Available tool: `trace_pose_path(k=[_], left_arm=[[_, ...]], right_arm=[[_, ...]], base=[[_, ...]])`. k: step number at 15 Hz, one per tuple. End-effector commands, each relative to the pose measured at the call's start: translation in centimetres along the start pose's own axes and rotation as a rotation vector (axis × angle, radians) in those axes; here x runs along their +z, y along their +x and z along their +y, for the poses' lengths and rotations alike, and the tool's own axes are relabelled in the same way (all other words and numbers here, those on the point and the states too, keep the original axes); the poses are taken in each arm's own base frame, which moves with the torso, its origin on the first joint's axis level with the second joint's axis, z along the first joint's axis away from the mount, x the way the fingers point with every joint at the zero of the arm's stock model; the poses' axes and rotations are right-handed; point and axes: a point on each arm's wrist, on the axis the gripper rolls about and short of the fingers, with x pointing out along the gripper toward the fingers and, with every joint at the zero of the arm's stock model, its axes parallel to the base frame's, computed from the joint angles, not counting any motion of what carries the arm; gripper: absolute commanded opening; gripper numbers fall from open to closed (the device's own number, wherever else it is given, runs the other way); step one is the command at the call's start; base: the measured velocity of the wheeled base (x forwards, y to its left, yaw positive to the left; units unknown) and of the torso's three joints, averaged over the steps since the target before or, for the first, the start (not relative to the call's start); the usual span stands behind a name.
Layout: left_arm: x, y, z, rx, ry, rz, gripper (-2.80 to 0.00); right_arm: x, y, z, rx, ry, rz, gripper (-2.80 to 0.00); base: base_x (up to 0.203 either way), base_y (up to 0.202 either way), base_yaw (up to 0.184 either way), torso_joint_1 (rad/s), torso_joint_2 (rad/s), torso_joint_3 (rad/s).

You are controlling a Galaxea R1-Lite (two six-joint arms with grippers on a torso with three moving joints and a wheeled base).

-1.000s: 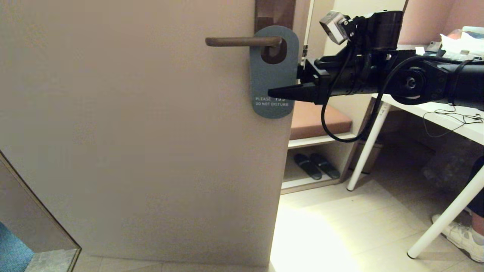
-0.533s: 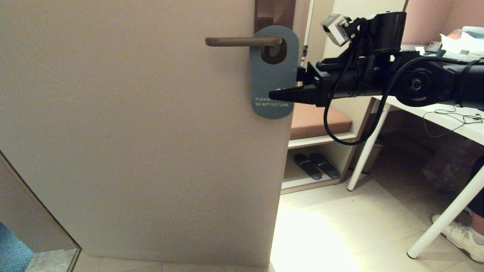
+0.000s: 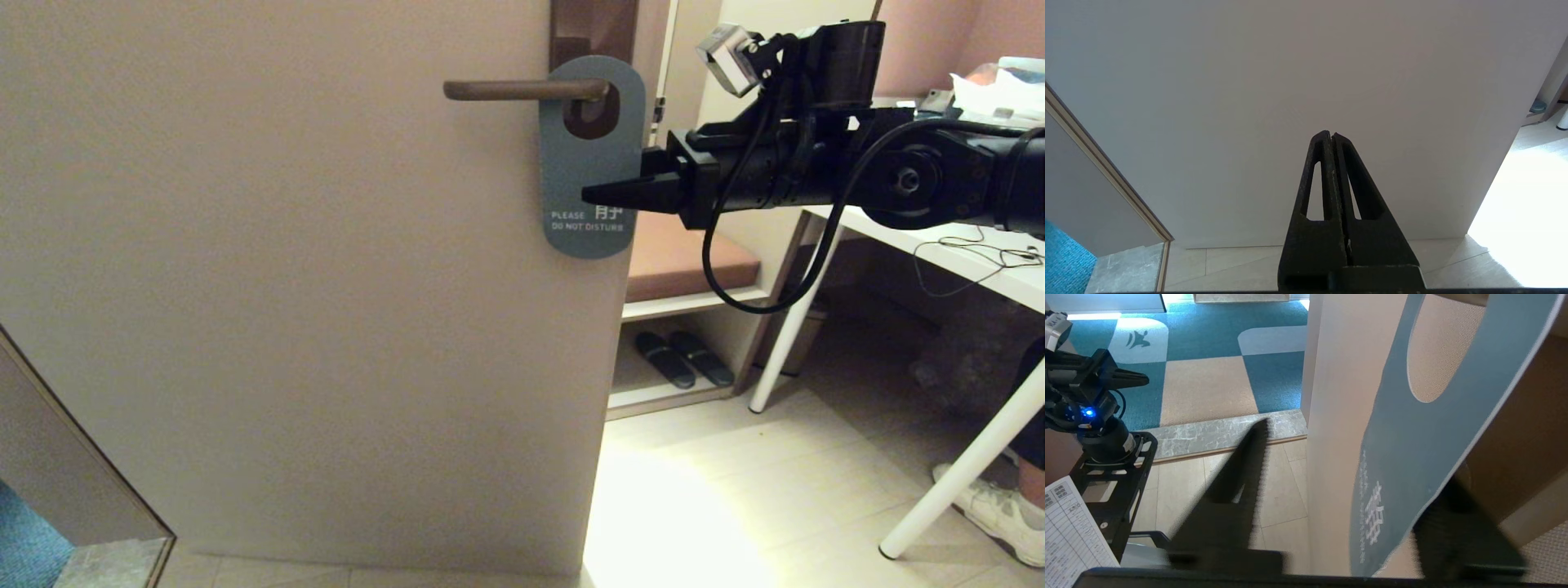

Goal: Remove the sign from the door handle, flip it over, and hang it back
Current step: Take down the sign

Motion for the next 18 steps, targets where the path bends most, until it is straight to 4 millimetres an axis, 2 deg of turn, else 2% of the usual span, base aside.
trace_pose_path(k=[1, 10, 18], left_arm=[[0.0, 0.0, 0.0, 0.0, 0.0, 0.0, -2.8], [0.0, 0.0, 0.0, 0.0, 0.0, 0.0, -2.8], [0.0, 0.0, 0.0, 0.0, 0.0, 0.0, -2.8]], right_arm=[[0.1, 0.0, 0.1, 0.007, -0.005, -0.003, -2.8], [0.2, -0.1, 0.2, 0.004, -0.008, -0.003, -2.8], [0.0, 0.1, 1.4, -0.016, 0.013, 0.017, -2.8]], base=[[0.0, 0.0, 0.0, 0.0, 0.0, 0.0], [0.0, 0.0, 0.0, 0.0, 0.0, 0.0], [0.0, 0.0, 0.0, 0.0, 0.0, 0.0]])
